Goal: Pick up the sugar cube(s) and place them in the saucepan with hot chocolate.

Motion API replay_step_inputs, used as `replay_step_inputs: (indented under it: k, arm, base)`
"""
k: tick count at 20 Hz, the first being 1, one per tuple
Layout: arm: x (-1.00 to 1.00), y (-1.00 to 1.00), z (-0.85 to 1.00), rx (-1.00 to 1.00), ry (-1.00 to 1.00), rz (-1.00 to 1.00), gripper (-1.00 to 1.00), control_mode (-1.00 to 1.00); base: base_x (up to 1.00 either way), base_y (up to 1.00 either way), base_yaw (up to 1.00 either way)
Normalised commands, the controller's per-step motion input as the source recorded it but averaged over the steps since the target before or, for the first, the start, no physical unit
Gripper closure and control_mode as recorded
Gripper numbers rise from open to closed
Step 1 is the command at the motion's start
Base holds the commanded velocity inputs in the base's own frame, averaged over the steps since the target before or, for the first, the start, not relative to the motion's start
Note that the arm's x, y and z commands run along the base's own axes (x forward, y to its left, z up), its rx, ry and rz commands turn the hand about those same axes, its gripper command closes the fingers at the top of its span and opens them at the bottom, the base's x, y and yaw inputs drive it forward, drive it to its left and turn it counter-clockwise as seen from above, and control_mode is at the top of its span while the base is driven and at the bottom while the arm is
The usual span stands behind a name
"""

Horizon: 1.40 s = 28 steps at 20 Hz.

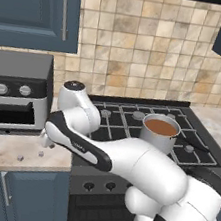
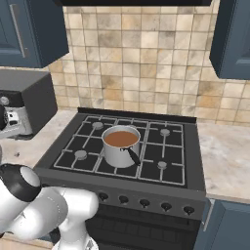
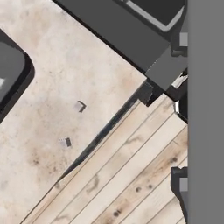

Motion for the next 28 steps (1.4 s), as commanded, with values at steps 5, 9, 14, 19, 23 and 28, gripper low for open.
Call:
replay_step_inputs:
  k: [5,9,14,19,23,28]
  arm:
    - [0.0,0.5,-0.34,0.0,0.03,0.11,-1.0,-1.0]
    - [0.0,0.29,-0.41,0.0,0.04,0.08,-1.0,-1.0]
    - [0.06,0.27,-0.41,-0.01,0.02,0.03,-1.0,-1.0]
    - [0.15,0.18,-0.32,-0.03,0.01,0.02,-1.0,-1.0]
    - [0.3,0.0,-0.16,-0.04,0.0,0.01,-1.0,-1.0]
    - [0.32,0.0,-0.1,-0.03,0.0,0.0,-1.0,-1.0]
  base:
    - [0.0,0.0,0.0]
    - [0.0,0.0,0.0]
    - [0.0,0.0,0.0]
    - [0.0,0.0,0.0]
    - [0.0,0.0,0.0]
    - [0.0,0.0,0.0]
